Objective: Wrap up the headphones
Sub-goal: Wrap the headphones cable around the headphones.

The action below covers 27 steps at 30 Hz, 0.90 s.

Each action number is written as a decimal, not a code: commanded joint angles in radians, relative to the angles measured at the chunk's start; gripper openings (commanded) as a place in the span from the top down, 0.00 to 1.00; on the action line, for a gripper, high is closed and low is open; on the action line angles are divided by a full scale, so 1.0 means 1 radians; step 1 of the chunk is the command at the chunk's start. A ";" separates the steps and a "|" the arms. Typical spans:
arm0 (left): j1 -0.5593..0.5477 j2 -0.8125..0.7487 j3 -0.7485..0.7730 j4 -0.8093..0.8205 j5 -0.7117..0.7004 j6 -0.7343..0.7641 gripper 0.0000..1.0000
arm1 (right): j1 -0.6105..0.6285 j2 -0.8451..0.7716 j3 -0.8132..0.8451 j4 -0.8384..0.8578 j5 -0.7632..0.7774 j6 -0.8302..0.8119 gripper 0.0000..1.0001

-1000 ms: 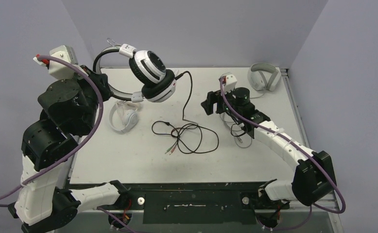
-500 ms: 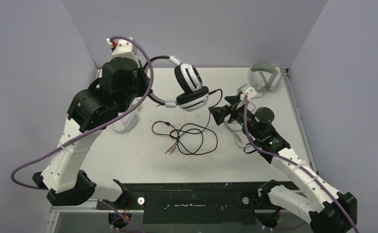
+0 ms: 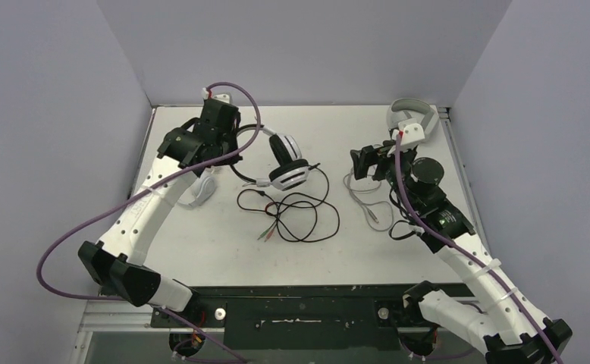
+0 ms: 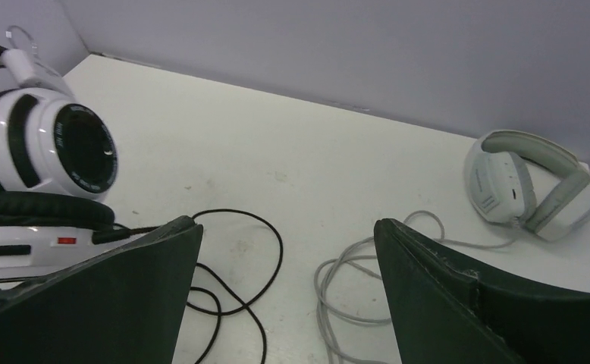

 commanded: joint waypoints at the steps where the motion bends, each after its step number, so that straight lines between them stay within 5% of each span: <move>1: -0.009 -0.003 -0.028 0.211 0.142 0.032 1.00 | 0.008 0.015 0.023 0.019 -0.180 -0.026 0.15; 5: -0.032 0.016 -0.076 0.225 0.110 0.045 1.00 | 0.064 0.169 0.192 -0.097 -0.213 -0.028 0.15; 11: -0.109 0.020 -0.127 0.258 0.029 0.070 1.00 | 0.167 0.283 0.275 -0.080 -0.256 -0.028 0.00; 18: -0.174 0.028 -0.124 0.261 -0.056 0.081 1.00 | 0.339 0.406 0.346 -0.152 -0.094 -0.070 0.00; 27: -0.183 -0.014 -0.148 0.292 -0.056 0.138 1.00 | 0.338 0.399 0.267 -0.208 0.092 -0.087 0.00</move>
